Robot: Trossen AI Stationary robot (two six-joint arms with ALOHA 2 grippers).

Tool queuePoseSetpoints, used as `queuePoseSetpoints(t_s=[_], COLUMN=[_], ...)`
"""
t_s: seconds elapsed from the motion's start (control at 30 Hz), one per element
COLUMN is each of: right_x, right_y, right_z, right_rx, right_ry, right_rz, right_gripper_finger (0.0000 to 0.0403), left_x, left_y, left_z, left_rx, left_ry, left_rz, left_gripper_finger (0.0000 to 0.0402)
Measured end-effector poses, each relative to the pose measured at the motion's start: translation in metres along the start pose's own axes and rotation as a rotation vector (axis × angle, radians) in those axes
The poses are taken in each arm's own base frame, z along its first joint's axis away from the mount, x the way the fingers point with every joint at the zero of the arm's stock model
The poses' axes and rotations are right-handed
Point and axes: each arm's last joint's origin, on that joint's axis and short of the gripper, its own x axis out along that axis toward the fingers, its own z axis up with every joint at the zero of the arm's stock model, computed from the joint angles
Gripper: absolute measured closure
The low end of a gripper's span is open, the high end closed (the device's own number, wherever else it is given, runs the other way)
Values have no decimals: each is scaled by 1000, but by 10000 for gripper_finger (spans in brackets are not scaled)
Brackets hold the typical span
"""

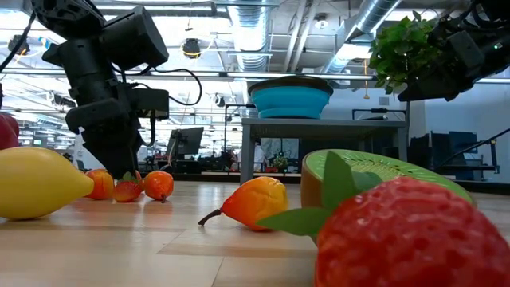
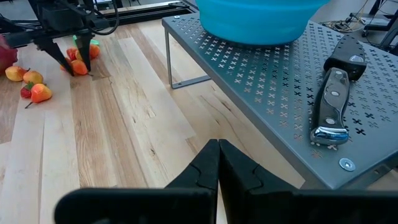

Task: Pick & Place Fruit
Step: Put the yellow pear into the strainer bowl

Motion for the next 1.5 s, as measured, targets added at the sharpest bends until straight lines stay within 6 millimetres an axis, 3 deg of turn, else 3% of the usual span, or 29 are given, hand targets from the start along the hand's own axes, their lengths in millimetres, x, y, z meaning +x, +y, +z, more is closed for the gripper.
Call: queuePoseSetpoints(t_s=[0.23,0.83,1.5], right_x=[0,0,0], right_y=[0,0,0], right_z=[0,0,0], right_rx=[0,0,0], right_ry=[0,0,-1], right_rz=[0,0,0], right_gripper_finger=[403,403,403], left_x=[0,0,-22], left_y=[0,-3,-17], left_z=[0,4,61], left_rx=[0,-9,-112], left_ry=[2,-41,-649], left_rz=[0,-35,-274], left_gripper_finger=[277,277,277])
